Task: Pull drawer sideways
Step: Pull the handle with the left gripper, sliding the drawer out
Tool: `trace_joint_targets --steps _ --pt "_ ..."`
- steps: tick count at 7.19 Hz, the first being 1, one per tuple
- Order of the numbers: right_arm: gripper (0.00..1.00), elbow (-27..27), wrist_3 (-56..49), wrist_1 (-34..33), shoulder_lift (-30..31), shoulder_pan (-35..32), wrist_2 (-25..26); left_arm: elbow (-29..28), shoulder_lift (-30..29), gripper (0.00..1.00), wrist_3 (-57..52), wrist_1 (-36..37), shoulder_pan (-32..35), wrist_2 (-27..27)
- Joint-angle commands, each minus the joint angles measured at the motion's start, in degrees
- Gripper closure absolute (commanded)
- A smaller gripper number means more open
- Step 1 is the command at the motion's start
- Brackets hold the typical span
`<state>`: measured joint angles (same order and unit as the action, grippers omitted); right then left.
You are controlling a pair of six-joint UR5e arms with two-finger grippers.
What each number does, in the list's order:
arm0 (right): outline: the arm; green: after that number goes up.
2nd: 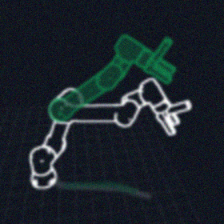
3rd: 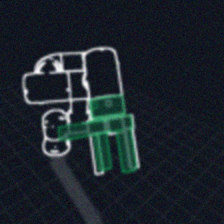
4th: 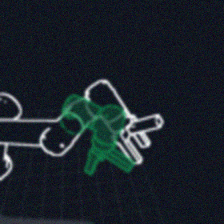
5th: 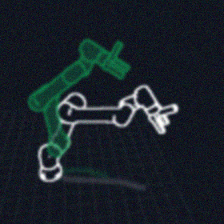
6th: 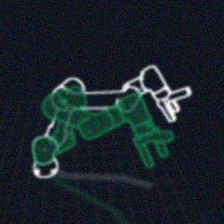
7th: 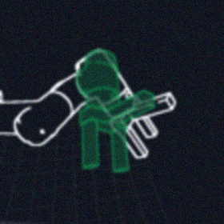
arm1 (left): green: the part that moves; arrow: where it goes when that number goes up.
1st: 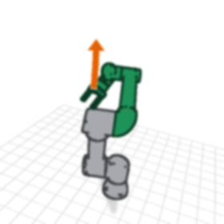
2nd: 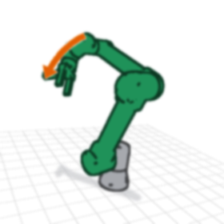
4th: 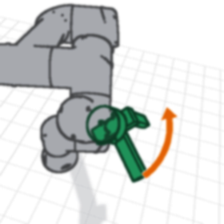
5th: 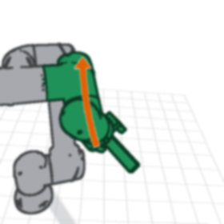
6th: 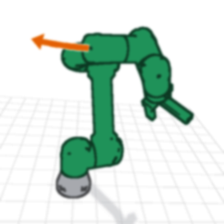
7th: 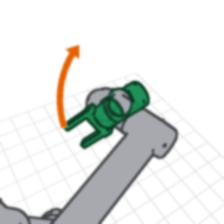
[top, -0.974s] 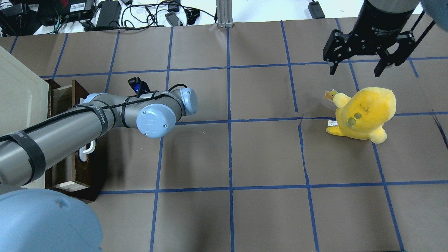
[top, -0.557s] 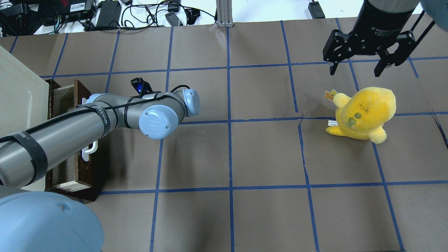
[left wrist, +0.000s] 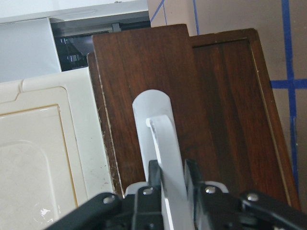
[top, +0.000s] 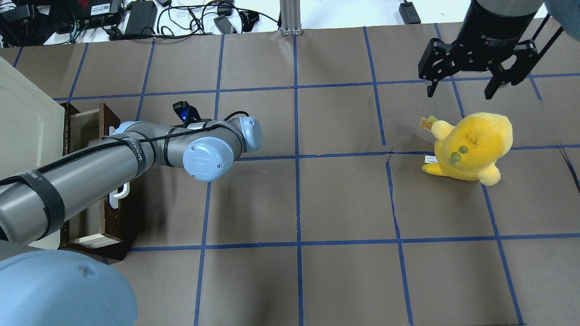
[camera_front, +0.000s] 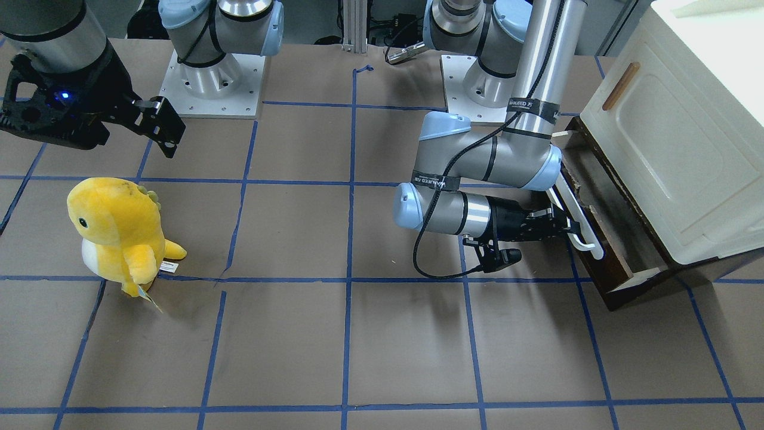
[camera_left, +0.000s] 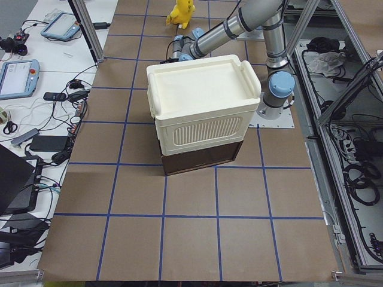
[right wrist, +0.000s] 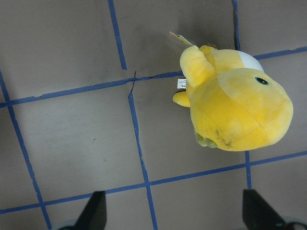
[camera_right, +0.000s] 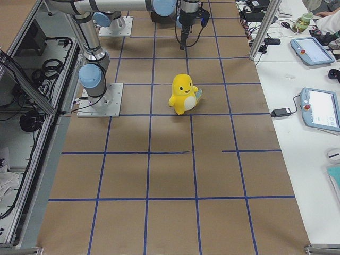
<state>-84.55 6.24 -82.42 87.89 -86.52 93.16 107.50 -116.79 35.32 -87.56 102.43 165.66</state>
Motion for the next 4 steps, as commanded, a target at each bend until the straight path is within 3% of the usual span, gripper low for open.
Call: trace_joint_targets --steps 1,4 --pt "0.00 0.0 0.0 0.0 0.0 0.0 0.0 0.0 -0.1 0.87 0.1 0.0 0.2 0.0" --pt "0.00 0.0 0.0 0.1 0.0 0.0 0.0 -1.5 -0.2 0.87 -0.3 -0.1 0.1 0.0"
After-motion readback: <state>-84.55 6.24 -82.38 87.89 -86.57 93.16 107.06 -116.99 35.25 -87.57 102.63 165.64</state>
